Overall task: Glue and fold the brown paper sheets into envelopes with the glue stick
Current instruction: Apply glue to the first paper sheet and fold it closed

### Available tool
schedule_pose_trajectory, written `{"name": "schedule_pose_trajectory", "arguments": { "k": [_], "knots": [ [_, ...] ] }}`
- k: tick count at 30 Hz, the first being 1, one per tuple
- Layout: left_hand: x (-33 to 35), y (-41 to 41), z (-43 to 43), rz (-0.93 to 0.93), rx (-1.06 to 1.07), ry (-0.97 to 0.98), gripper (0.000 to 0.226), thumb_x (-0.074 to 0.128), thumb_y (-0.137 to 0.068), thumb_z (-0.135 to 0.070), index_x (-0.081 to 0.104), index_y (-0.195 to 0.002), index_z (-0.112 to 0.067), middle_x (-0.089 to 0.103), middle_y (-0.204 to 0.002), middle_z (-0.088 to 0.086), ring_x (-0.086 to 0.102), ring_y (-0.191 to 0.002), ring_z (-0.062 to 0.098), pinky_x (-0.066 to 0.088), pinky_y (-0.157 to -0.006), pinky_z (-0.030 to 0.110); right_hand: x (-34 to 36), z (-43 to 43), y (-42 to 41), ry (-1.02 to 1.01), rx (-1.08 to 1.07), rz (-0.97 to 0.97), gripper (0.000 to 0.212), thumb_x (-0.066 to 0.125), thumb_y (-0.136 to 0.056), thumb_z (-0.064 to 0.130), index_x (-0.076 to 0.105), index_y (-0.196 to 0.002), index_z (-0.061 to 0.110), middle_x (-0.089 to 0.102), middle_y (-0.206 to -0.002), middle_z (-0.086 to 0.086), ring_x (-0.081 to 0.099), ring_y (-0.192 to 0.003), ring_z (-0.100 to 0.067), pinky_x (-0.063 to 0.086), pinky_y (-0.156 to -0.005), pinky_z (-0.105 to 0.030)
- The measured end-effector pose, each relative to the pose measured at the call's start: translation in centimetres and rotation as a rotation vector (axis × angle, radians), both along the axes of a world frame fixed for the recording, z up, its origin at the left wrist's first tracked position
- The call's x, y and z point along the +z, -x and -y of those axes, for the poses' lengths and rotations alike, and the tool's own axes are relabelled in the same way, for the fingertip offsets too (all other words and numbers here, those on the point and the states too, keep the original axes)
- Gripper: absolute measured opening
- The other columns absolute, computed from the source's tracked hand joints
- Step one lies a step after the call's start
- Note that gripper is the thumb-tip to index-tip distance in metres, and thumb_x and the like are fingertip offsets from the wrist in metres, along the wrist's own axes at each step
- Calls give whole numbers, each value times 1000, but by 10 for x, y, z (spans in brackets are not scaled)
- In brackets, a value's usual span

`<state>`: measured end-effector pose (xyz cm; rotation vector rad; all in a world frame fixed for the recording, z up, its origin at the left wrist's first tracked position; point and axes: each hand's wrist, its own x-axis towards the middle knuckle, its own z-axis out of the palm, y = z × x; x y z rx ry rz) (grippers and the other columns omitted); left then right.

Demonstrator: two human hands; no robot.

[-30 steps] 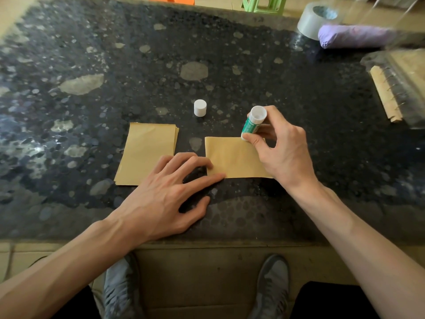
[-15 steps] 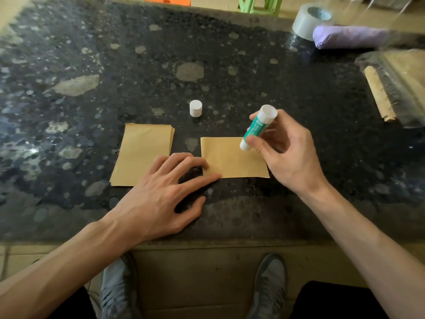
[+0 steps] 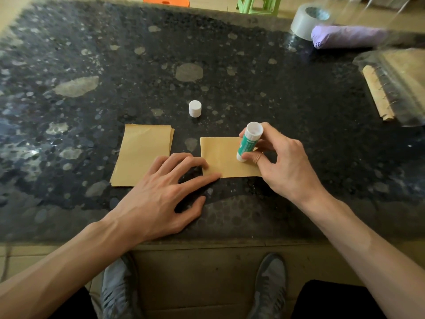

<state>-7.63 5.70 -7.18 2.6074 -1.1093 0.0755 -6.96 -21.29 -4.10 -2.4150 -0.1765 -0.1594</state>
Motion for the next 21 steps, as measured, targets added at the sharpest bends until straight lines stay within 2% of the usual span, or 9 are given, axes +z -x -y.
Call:
{"name": "schedule_pose_trajectory", "arguments": {
  "k": [3,6,9,15,18,21],
  "knots": [
    [0,0,0,-1,1,0,51,50,-103,-46,49,-153,-35,49,-149,-3,45,-137,22,39,-108,43,-2,0,-1,-3,-11,16,32,77,-94,23,63,-122,20,71,-115,14,64,-110,2,56,-94,-23],
    [0,0,0,-5,2,-4,51,50,-103,-46,49,-153,-35,49,-148,-3,45,-137,23,39,-108,44,-4,0,-3,-1,-23,24,32,78,-94,23,62,-121,19,68,-112,18,62,-101,12,51,-91,-13],
    [0,0,0,-5,2,-6,52,51,-103,-46,49,-153,-35,49,-149,-3,44,-137,23,39,-108,43,-6,0,-6,6,-37,32,34,78,-93,23,62,-123,18,68,-113,17,59,-106,8,47,-88,-5],
    [0,0,0,-3,2,-4,51,51,-102,-46,50,-152,-35,49,-149,-4,44,-138,22,38,-109,41,-8,-1,-11,13,-67,59,34,80,-93,22,63,-122,16,66,-108,17,57,-108,7,44,-87,-3],
    [-1,0,0,-7,1,-12,52,51,-102,-46,48,-153,-35,48,-150,-5,43,-139,21,37,-110,41,-7,-1,-14,7,-75,56,35,79,-93,23,63,-122,15,69,-111,14,62,-106,1,43,-88,0],
    [0,0,0,-9,3,-10,52,51,-102,-46,48,-153,-36,48,-150,-5,44,-139,21,37,-110,41,-8,-2,-17,6,-82,63,35,79,-93,23,63,-123,15,73,-114,8,66,-107,-5,46,-89,-5]
  ]
}}
